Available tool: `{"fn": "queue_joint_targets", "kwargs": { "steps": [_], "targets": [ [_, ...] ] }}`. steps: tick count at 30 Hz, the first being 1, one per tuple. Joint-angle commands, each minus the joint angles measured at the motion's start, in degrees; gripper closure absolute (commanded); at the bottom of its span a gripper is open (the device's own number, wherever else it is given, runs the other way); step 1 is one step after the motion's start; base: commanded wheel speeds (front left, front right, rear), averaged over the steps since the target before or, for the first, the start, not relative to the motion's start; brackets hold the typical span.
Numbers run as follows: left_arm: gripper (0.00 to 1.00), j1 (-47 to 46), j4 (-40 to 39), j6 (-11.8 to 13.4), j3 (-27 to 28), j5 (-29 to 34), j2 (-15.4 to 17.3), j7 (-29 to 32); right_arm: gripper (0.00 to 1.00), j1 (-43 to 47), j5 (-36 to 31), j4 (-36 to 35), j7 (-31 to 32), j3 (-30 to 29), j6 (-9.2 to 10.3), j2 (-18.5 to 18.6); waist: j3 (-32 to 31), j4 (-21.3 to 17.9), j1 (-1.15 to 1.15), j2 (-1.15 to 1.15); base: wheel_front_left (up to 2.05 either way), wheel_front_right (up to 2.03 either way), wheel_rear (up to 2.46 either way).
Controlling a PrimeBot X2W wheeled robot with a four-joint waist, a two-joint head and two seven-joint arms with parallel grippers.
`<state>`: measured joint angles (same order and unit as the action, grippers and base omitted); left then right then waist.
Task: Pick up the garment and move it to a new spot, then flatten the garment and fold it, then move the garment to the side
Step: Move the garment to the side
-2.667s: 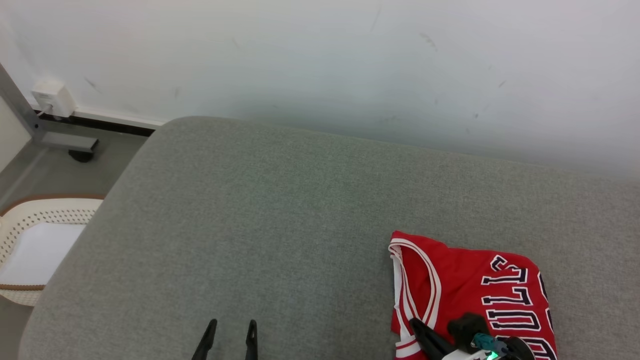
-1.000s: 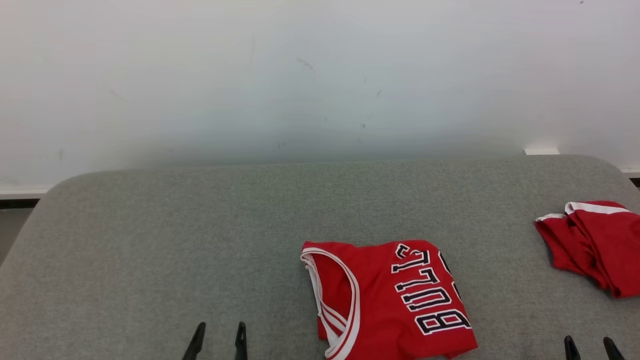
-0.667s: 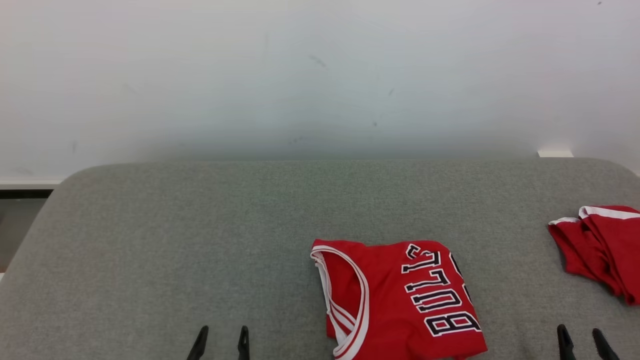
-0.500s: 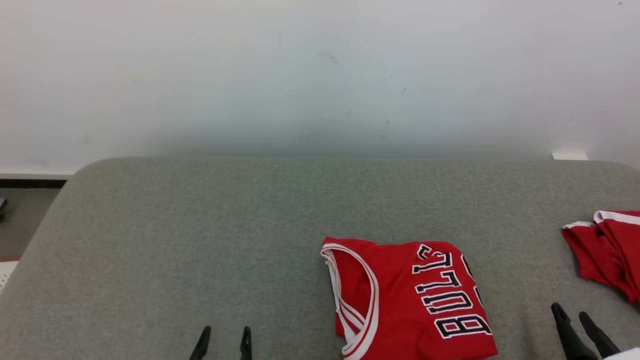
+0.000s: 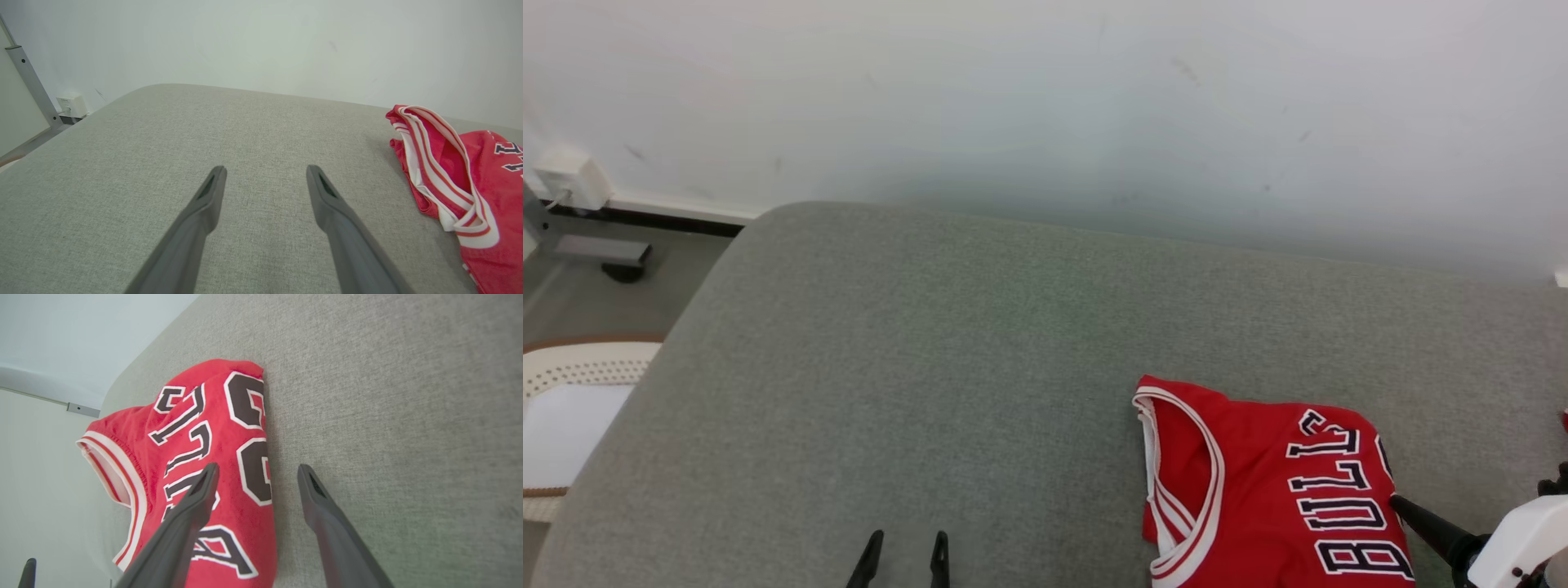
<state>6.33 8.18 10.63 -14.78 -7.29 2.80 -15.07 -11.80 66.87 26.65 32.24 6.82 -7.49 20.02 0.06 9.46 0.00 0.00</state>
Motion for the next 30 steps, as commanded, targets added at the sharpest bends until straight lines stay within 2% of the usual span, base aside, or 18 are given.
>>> {"fn": "queue_joint_targets", "kwargs": {
  "steps": [1,5,6,8,10,15,23,30],
  "targets": [
    [0.0,-0.72,-0.07,0.26,-0.18,-0.55,0.22,-0.09,0.0,-1.8,-0.66,2.19,0.72,-0.09,0.03,-0.92,1.41,2.19,0.0,0.0,0.0,0.0,0.0],
    [0.0,-1.38,-0.02,0.48,-0.5,-0.84,0.22,-0.09,0.0,-4.48,-1.57,4.65,1.03,0.95,0.03,-3.07,2.1,3.7,0.0,0.0,0.0,0.0,0.0],
    [0.0,-1.42,-0.1,0.5,-0.51,-0.91,0.22,-0.09,0.11,-5.02,-1.75,4.77,0.57,1.23,0.03,-3.59,2.22,3.84,0.0,0.0,0.0,0.0,0.0],
    [0.0,-1.47,-0.3,0.72,-0.54,-1.03,0.22,-0.09,1.0,-6.0,-2.09,5.09,-0.42,1.4,0.03,-4.15,2.52,3.87,0.0,0.0,0.0,0.0,0.0],
    [0.0,-1.52,-0.46,0.86,-0.39,-0.9,0.22,-0.09,1.0,-6.74,-2.63,4.11,-0.92,2.51,0.03,-4.14,2.8,3.46,0.0,0.0,0.0,0.0,0.0],
    [0.0,-1.64,-0.6,0.9,0.49,-0.46,0.22,-0.09,1.0,-8.26,-4.9,3.08,-2.32,4.01,0.03,-1.24,2.9,0.17,0.0,0.0,0.0,0.0,0.0],
    [0.0,-3.66,-1.25,0.1,0.26,0.14,0.22,-0.09,1.0,-14.92,-12.79,2.44,-4.28,4.08,0.03,7.47,4.95,-8.28,0.0,0.0,0.0,0.0,0.0],
    [0.0,-6.65,-1.25,-0.35,-1.46,0.25,0.25,-0.08,1.0,-21.13,-19.27,4.45,-3.03,0.81,0.03,13.25,7.59,-10.12,0.0,0.0,0.0,0.0,0.0]
  ]
}}
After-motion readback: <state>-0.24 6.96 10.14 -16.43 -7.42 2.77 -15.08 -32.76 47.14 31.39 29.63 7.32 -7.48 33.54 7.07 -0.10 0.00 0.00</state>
